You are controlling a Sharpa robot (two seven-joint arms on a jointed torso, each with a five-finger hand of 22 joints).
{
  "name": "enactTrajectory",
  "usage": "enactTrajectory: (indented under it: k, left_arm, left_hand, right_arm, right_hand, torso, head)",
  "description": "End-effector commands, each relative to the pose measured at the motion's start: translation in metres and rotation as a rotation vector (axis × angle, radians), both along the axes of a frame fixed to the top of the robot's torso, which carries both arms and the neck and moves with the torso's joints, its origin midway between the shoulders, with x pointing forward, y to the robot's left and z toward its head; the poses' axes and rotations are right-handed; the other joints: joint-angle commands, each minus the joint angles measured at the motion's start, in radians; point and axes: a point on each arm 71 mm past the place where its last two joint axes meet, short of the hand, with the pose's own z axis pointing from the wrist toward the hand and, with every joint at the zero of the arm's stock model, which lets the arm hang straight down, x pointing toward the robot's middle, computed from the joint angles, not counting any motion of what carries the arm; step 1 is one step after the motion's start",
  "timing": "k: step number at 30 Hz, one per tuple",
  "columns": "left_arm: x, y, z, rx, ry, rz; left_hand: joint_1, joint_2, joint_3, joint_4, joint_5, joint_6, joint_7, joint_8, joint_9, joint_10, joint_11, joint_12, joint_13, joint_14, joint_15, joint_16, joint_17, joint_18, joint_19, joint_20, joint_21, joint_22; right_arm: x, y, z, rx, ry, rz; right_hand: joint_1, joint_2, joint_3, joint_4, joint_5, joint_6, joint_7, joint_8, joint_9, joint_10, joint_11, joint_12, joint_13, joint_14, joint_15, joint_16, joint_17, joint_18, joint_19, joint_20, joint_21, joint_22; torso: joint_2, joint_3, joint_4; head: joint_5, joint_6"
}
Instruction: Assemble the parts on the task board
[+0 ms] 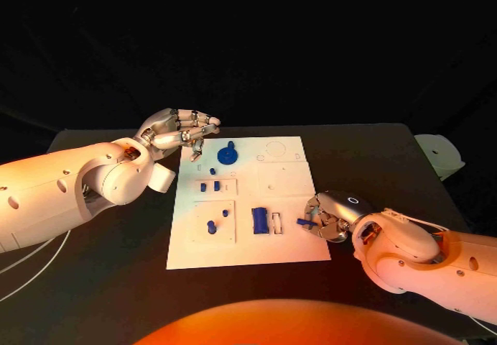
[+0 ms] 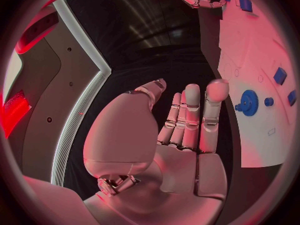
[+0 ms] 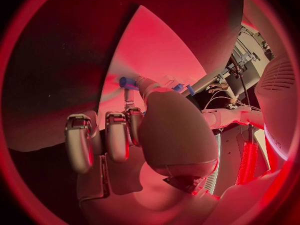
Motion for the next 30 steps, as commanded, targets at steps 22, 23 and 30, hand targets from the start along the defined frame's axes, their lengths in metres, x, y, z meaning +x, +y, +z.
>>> enactTrajectory:
  k: [22,23,30]
  left_arm:
    - [-0.001,-0.004,0.001,-0.016,-0.004,-0.020]
    - [-0.001,-0.004,0.001,-0.016,-0.004,-0.020]
    - [-0.001,-0.004,0.001,-0.016,-0.003,-0.021]
  left_hand:
    - [0.002,0.008,-0.002,0.005,0.004,-0.009,0.023,0.007,0.002,-0.005,0.000,0.004,-0.001,-0.005,0.003,-0.004,-0.001,0.002,-0.002,0.000,-0.002,0.003]
    - [0.002,0.008,-0.002,0.005,0.004,-0.009,0.023,0.007,0.002,-0.005,0.000,0.004,-0.001,-0.005,0.003,-0.004,-0.001,0.002,-0.002,0.000,-0.002,0.003]
    - [0.002,0.008,-0.002,0.005,0.004,-0.009,0.023,0.007,0.002,-0.005,0.000,0.004,-0.001,-0.005,0.003,-0.004,-0.001,0.002,-0.002,0.000,-0.002,0.003]
  right_arm:
    - [-0.003,0.022,0.021,0.228,0.026,-0.099]
    - [-0.003,0.024,0.021,0.237,0.033,-0.101]
    - [0.000,0.035,0.014,0.251,0.115,-0.105]
  right_hand:
    - [-0.126,-0.003,0.256,-0.224,0.055,-0.031,-0.013,0.034,0.046,0.009,-0.002,-0.003,0.155,0.085,-0.003,-0.003,0.176,-0.007,0.105,-0.003,0.005,0.263]
    - [-0.128,-0.003,0.256,-0.224,0.054,-0.031,-0.014,0.034,0.046,0.008,-0.003,-0.004,0.155,0.085,-0.003,-0.003,0.175,-0.007,0.105,-0.003,0.005,0.263]
    - [-0.158,-0.004,0.255,-0.212,0.042,-0.033,-0.018,0.035,0.048,0.008,-0.005,-0.006,0.155,0.085,-0.005,-0.004,0.175,-0.007,0.105,-0.005,0.005,0.263]
  torso:
    - [0.001,-0.0003,0.0014]
    - [0.001,-0.0005,0.0007]
    - [0.001,-0.0012,0.0004]
  head:
    - [0.001,0.002]
    - [0.001,0.001]
    - [0.001,-0.001]
